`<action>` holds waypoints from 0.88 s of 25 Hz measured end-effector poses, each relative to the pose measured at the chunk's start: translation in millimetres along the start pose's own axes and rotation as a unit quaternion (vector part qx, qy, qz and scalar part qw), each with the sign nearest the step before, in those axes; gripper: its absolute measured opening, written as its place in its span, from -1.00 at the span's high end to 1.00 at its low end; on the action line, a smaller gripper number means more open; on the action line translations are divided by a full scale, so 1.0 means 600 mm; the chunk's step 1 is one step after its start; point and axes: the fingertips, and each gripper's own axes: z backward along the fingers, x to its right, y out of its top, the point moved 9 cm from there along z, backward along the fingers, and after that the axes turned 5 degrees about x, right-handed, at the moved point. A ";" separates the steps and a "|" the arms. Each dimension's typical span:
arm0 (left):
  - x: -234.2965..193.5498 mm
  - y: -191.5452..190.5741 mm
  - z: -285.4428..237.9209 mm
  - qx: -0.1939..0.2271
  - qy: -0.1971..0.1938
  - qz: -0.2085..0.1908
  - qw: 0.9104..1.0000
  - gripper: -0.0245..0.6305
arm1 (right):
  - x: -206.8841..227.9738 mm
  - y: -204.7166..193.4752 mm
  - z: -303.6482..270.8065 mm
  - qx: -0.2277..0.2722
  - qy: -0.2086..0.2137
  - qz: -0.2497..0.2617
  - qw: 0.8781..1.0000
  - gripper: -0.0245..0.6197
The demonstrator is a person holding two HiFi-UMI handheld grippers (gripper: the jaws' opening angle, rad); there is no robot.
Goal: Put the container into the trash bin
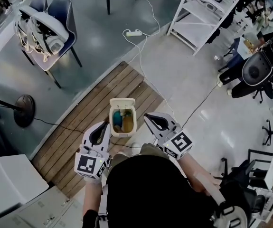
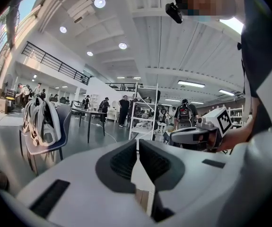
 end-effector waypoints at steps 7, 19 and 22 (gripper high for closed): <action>0.009 0.015 -0.003 0.008 -0.006 -0.018 1.000 0.90 | -0.005 0.022 0.007 0.009 0.002 0.026 1.000 0.88; 0.015 0.028 0.005 0.019 -0.003 -0.033 0.999 0.90 | -0.011 0.032 0.007 0.021 0.013 0.030 0.999 0.88; 0.019 0.032 0.010 0.013 0.007 -0.031 0.999 0.90 | -0.012 0.029 0.006 0.020 0.018 0.028 0.999 0.88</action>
